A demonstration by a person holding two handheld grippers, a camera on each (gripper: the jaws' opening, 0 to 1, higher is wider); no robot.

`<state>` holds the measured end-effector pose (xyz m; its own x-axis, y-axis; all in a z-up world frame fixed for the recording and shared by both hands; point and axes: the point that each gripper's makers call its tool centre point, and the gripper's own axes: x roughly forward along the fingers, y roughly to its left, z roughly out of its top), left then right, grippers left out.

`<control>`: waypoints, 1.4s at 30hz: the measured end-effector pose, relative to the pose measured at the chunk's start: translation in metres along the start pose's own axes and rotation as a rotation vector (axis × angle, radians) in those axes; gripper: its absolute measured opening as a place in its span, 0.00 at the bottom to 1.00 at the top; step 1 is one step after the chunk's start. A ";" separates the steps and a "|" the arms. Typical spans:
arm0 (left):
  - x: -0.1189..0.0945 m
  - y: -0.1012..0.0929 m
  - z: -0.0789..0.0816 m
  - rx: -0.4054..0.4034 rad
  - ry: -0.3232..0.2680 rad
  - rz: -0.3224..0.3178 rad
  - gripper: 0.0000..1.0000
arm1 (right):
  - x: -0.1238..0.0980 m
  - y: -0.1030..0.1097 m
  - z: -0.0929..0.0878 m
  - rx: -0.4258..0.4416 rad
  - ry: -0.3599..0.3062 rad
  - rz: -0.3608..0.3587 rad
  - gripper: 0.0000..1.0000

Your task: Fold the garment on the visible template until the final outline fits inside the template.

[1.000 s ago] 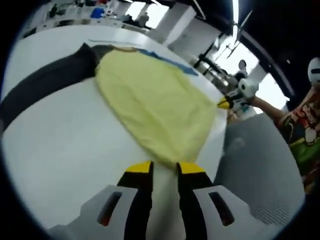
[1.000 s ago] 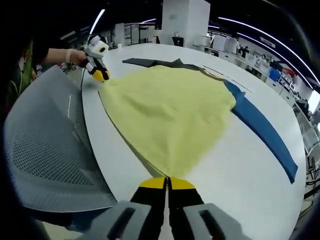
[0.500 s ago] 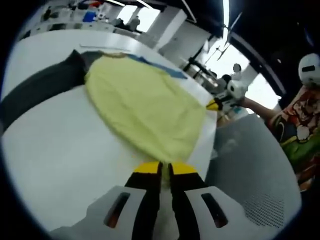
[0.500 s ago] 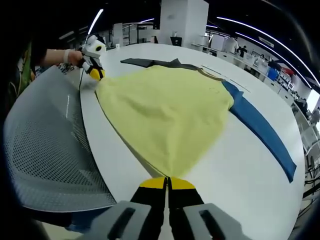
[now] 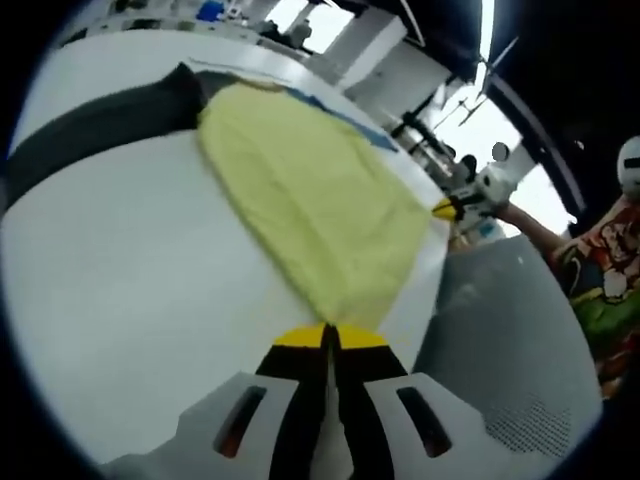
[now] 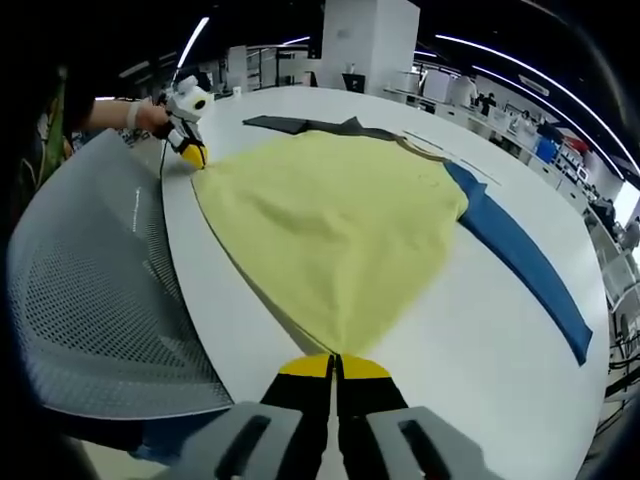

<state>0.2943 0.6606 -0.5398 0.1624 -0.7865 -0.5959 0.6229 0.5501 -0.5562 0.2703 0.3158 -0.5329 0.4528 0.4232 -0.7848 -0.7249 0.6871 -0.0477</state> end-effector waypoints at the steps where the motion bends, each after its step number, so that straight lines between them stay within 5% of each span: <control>1: 0.001 -0.002 0.000 -0.003 0.003 0.003 0.00 | 0.000 0.000 0.000 0.000 0.000 0.000 0.00; 17: -0.002 -0.007 -0.001 -0.007 -0.025 0.016 0.00 | 0.003 0.007 -0.005 0.023 0.021 0.029 0.00; 22: -0.007 -0.009 0.003 0.012 -0.058 0.020 0.10 | -0.003 0.004 -0.004 0.073 -0.013 0.025 0.08; 28: -0.011 -0.014 0.011 0.067 -0.093 0.031 0.29 | -0.010 -0.004 0.005 0.144 -0.080 0.004 0.30; 35: -0.014 -0.008 0.023 0.182 -0.150 0.048 0.62 | -0.012 -0.019 0.021 0.221 -0.180 -0.053 0.73; 38: -0.015 -0.008 0.028 0.269 -0.175 0.069 0.85 | -0.011 -0.032 0.023 0.249 -0.202 -0.079 0.91; 42: -0.021 -0.011 0.040 0.245 -0.253 0.080 0.97 | -0.013 -0.046 0.026 0.294 -0.233 -0.117 0.96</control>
<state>0.3149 0.6600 -0.4983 0.3838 -0.8050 -0.4524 0.7604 0.5535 -0.3396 0.3115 0.2940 -0.5042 0.6539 0.4320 -0.6212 -0.4974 0.8641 0.0773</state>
